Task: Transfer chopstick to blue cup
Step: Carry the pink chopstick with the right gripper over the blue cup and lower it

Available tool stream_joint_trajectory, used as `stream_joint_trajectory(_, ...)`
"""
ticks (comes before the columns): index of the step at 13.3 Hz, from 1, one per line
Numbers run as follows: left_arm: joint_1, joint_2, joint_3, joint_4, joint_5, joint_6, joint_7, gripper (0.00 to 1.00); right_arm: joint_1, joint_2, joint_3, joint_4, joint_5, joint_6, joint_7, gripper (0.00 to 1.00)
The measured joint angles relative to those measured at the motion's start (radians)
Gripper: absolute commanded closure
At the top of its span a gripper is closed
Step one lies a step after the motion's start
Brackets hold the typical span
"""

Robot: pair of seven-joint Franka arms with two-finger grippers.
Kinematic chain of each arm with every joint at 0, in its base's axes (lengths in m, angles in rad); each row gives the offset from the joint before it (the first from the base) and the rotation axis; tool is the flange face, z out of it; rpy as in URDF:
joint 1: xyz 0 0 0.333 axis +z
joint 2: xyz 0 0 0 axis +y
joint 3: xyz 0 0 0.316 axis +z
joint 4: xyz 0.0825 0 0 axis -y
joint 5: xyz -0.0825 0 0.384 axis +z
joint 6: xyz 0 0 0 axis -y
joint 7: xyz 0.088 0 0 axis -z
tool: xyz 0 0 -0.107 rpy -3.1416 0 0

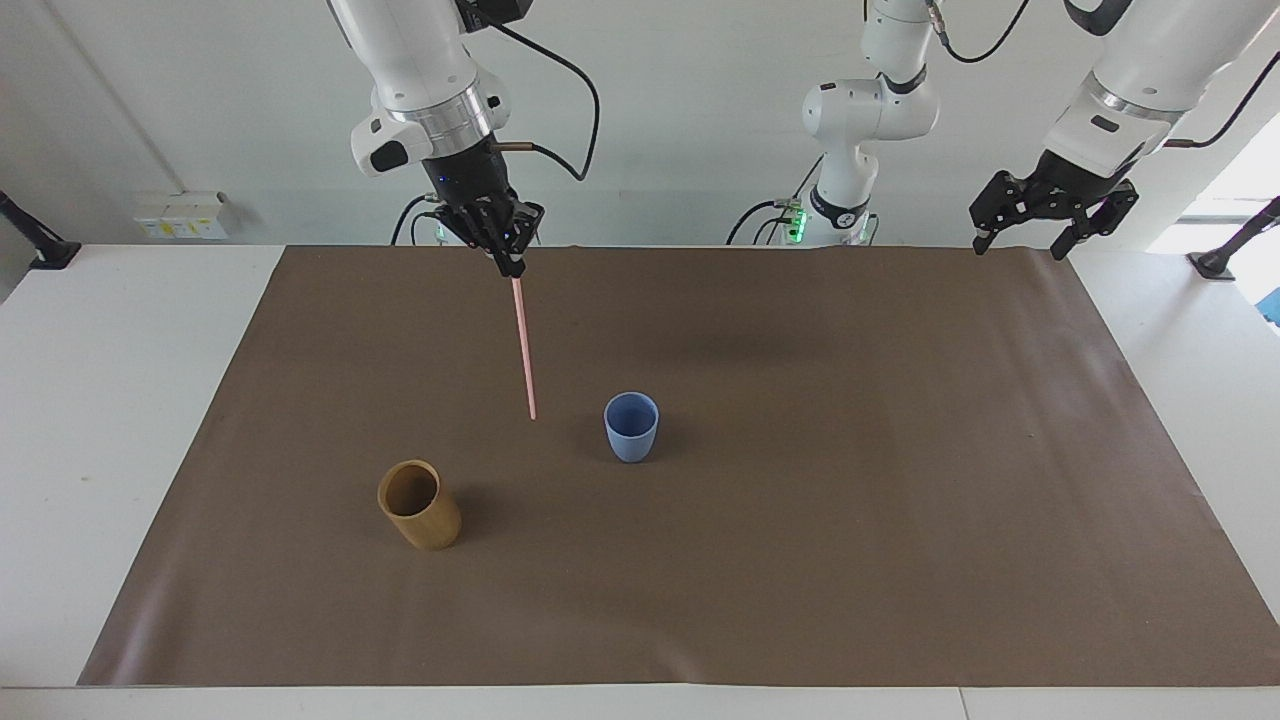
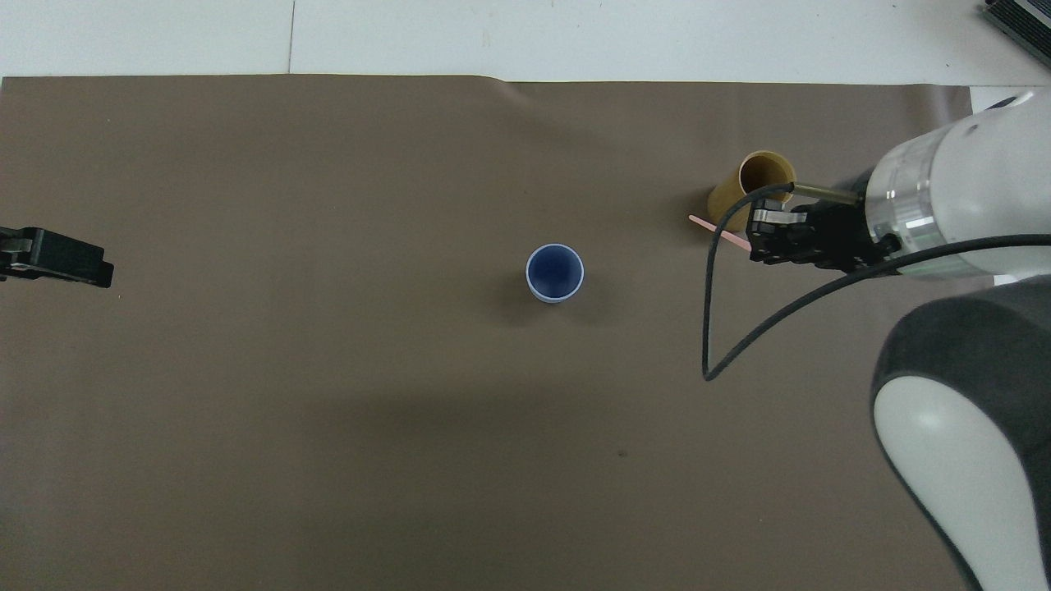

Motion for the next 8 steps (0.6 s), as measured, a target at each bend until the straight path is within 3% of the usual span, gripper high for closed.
stream_joint_trajectory(4, 0.000, 0.000, 0.000, 0.000, 0.000, -0.001, 0.000, 0.00, 0.096, 0.043, 0.005, -0.001, 0.043, 0.078, 0.229, 1.00)
stream_joint_trajectory(8, 0.000, 0.000, 0.000, 0.000, 0.000, -0.001, 0.000, 0.00, 0.141, 0.110, 0.006, -0.002, 0.046, 0.139, 0.275, 1.00)
